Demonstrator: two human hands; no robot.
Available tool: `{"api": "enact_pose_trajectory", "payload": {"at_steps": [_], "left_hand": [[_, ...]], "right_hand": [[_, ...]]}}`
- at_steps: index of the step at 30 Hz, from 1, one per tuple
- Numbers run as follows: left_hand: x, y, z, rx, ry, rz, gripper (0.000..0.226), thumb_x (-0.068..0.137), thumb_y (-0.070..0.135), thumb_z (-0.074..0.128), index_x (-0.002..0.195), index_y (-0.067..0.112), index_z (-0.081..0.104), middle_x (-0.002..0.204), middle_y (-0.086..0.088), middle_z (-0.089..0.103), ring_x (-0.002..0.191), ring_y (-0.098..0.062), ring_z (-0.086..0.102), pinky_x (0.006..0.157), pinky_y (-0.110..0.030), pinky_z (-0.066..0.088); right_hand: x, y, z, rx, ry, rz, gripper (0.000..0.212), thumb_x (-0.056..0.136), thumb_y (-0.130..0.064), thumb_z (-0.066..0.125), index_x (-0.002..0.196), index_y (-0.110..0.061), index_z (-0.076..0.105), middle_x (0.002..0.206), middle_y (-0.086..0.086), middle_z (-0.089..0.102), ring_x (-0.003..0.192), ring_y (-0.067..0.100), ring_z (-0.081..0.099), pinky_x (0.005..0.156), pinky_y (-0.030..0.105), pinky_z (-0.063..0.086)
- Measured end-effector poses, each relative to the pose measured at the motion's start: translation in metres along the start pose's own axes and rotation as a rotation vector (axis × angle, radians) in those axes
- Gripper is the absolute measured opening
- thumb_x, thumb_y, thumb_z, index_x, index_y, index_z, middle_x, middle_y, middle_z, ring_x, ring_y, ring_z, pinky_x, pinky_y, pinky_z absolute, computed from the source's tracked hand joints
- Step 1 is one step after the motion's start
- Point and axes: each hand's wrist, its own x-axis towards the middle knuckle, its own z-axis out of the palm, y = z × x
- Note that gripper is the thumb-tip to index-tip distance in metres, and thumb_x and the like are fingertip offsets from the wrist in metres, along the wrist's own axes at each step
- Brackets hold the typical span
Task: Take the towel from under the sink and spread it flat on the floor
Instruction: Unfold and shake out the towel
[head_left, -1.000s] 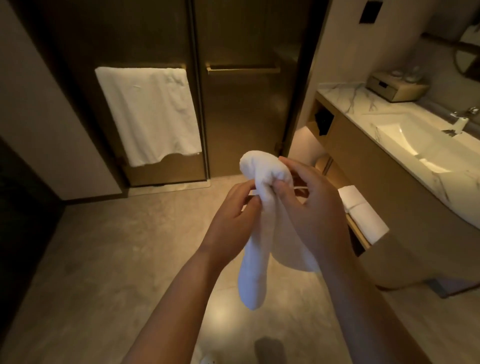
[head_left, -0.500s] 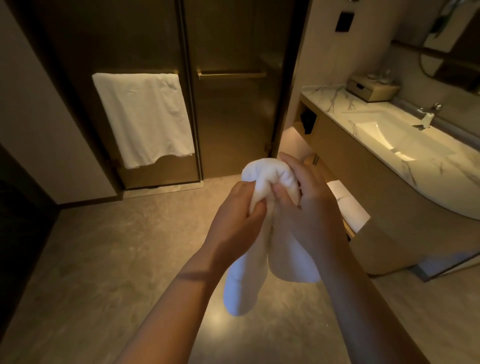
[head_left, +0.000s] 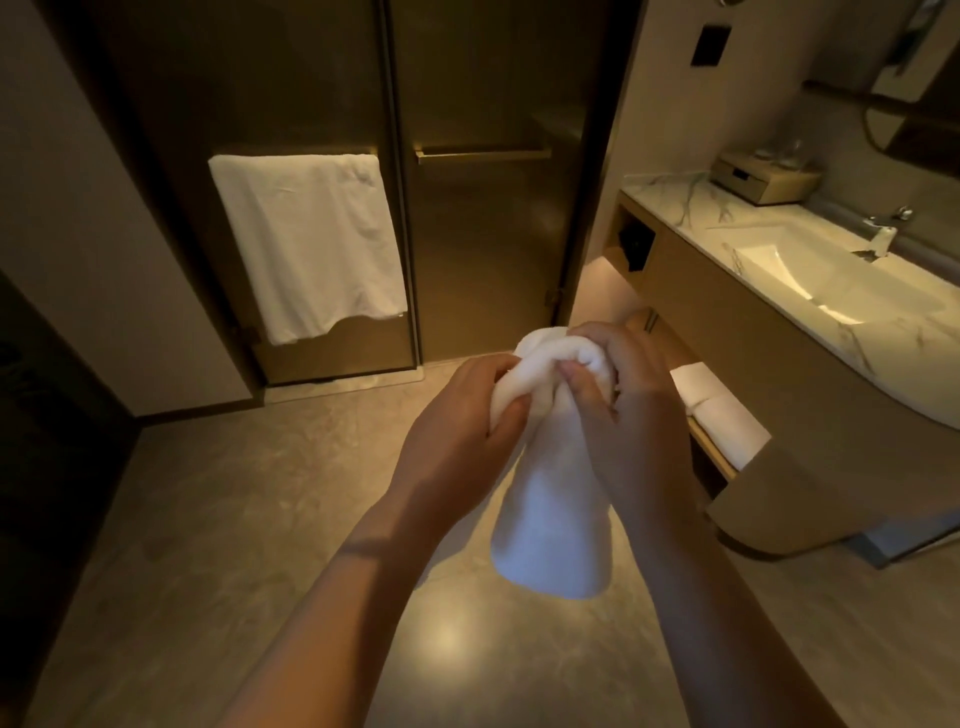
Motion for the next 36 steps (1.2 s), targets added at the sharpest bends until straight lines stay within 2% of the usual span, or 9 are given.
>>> {"api": "enact_pose_trajectory", "payload": {"at_steps": [6, 10, 13, 17, 21, 26, 29, 33, 36], "left_hand": [[-0.002, -0.007, 0.000, 0.080, 0.022, -0.094, 0.024, 0.084, 0.051, 0.051, 0.107, 0.047, 0.046, 0.092, 0.025, 0.052, 0.084, 0.010, 0.050, 0.063, -0.019, 0.041], [0.007, 0.001, 0.000, 0.117, 0.154, 0.006, 0.016, 0.088, 0.044, 0.050, 0.103, 0.043, 0.052, 0.086, 0.023, 0.051, 0.075, 0.003, 0.046, 0.059, -0.014, 0.033], [0.021, 0.011, -0.003, 0.108, 0.205, 0.048, 0.018, 0.089, 0.038, 0.052, 0.107, 0.038, 0.056, 0.092, 0.018, 0.058, 0.081, 0.002, 0.047, 0.062, -0.014, 0.037], [0.034, 0.024, -0.006, 0.128, 0.185, 0.135, 0.017, 0.089, 0.033, 0.052, 0.105, 0.033, 0.059, 0.091, 0.020, 0.055, 0.081, 0.003, 0.047, 0.064, -0.008, 0.035], [0.038, 0.032, -0.005, 0.192, 0.163, 0.168, 0.020, 0.087, 0.033, 0.052, 0.106, 0.031, 0.060, 0.094, 0.017, 0.057, 0.084, 0.001, 0.046, 0.065, -0.005, 0.031], [0.041, 0.030, -0.017, 0.293, 0.142, 0.216, 0.025, 0.087, 0.036, 0.057, 0.109, 0.027, 0.063, 0.098, 0.009, 0.066, 0.082, 0.004, 0.043, 0.063, -0.004, 0.027], [0.043, 0.025, -0.027, 0.336, 0.085, 0.209, 0.025, 0.085, 0.044, 0.059, 0.108, 0.035, 0.060, 0.096, 0.014, 0.065, 0.084, -0.001, 0.050, 0.062, -0.010, 0.032], [0.040, 0.010, -0.040, 0.372, -0.019, 0.110, 0.035, 0.080, 0.052, 0.062, 0.110, 0.035, 0.059, 0.095, 0.012, 0.064, 0.082, -0.009, 0.056, 0.064, -0.030, 0.044], [0.039, 0.007, -0.043, 0.383, 0.001, 0.111, 0.035, 0.081, 0.054, 0.057, 0.107, 0.031, 0.061, 0.091, 0.010, 0.065, 0.078, -0.011, 0.057, 0.062, -0.032, 0.047]], "right_hand": [[0.016, 0.003, -0.007, -0.041, 0.077, -0.036, 0.024, 0.093, -0.022, 0.059, 0.116, -0.014, 0.061, 0.114, 0.005, 0.062, 0.101, 0.012, 0.057, 0.082, 0.017, 0.045], [0.025, 0.012, -0.020, -0.013, 0.093, -0.042, 0.024, 0.092, -0.024, 0.061, 0.114, -0.015, 0.061, 0.112, 0.000, 0.062, 0.100, 0.006, 0.055, 0.083, 0.011, 0.042], [0.031, 0.023, -0.032, -0.036, 0.088, -0.038, 0.027, 0.087, -0.030, 0.066, 0.109, -0.015, 0.062, 0.107, 0.002, 0.061, 0.092, 0.008, 0.054, 0.076, 0.012, 0.045], [0.032, 0.030, -0.034, -0.079, -0.013, -0.123, 0.026, 0.084, -0.028, 0.068, 0.105, -0.014, 0.064, 0.103, -0.001, 0.059, 0.093, 0.007, 0.051, 0.079, 0.016, 0.044], [0.023, 0.030, -0.020, -0.042, -0.089, -0.139, 0.025, 0.088, -0.021, 0.065, 0.110, -0.011, 0.066, 0.104, 0.004, 0.067, 0.093, 0.015, 0.060, 0.080, 0.025, 0.051], [0.028, 0.028, -0.014, -0.043, -0.008, -0.170, 0.018, 0.090, -0.010, 0.061, 0.107, -0.007, 0.066, 0.101, 0.008, 0.068, 0.090, 0.019, 0.062, 0.080, 0.016, 0.042], [0.036, 0.024, -0.016, -0.021, -0.009, -0.179, 0.018, 0.092, -0.010, 0.057, 0.107, -0.007, 0.065, 0.102, 0.007, 0.067, 0.093, 0.018, 0.060, 0.081, 0.021, 0.045], [0.046, 0.024, -0.023, 0.001, -0.031, -0.139, 0.019, 0.093, -0.011, 0.055, 0.110, -0.013, 0.063, 0.106, 0.000, 0.065, 0.097, 0.011, 0.056, 0.084, 0.012, 0.039], [0.047, 0.030, -0.027, 0.035, -0.048, -0.079, 0.019, 0.093, -0.015, 0.055, 0.110, -0.017, 0.062, 0.106, -0.004, 0.063, 0.098, 0.008, 0.055, 0.087, 0.017, 0.042]]}}
